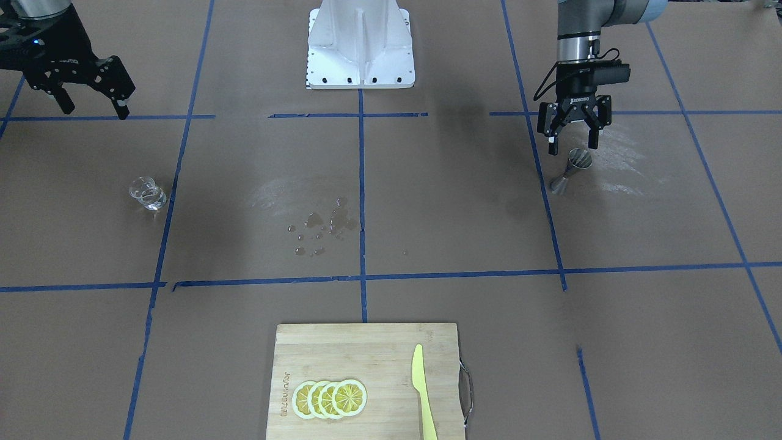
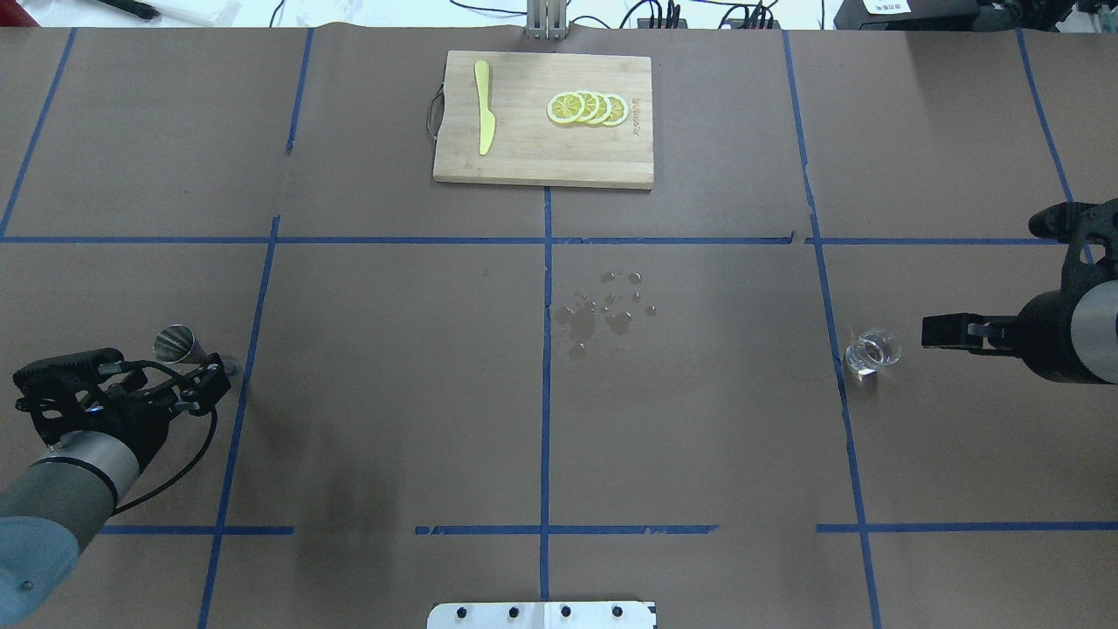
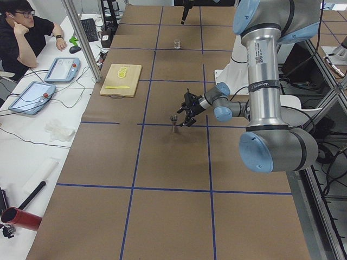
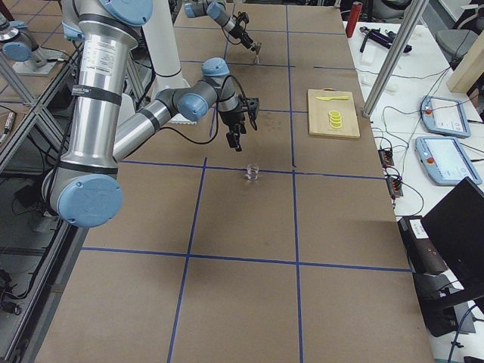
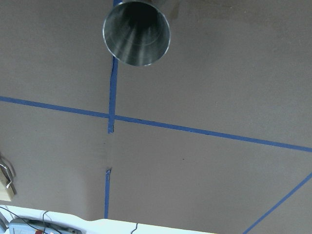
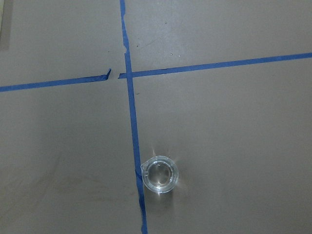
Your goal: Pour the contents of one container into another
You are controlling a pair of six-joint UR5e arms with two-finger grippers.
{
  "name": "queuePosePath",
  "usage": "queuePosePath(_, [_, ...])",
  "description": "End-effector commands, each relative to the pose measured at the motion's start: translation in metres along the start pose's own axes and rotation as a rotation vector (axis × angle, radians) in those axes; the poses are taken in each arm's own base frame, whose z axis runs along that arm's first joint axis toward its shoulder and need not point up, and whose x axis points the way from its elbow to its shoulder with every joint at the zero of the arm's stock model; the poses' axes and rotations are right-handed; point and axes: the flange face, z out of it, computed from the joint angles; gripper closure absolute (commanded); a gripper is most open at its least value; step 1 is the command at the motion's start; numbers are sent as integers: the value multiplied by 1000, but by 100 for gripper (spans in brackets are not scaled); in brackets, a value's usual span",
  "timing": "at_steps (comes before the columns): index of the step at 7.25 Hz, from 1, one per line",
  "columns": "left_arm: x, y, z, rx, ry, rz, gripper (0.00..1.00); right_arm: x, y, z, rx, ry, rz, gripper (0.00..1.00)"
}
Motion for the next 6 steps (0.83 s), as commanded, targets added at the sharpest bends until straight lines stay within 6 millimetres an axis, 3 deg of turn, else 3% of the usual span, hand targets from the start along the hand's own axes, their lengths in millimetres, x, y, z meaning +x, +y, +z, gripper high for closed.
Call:
queuePosePath(1, [-1, 8, 19, 105, -16, 11, 0, -11, 13, 2, 8, -3, -20, 0])
queuePosePath(2, [-2, 19, 37, 161, -31, 15, 1, -14, 17, -7, 11, -20, -23, 0])
queuePosePath(4, [19, 41, 59, 199, -29, 6, 1, -21, 29, -15, -7, -40, -9, 0])
queuePosePath(6, [19, 44, 62, 211, -30, 11, 2, -26, 38, -15, -22, -47, 3, 0])
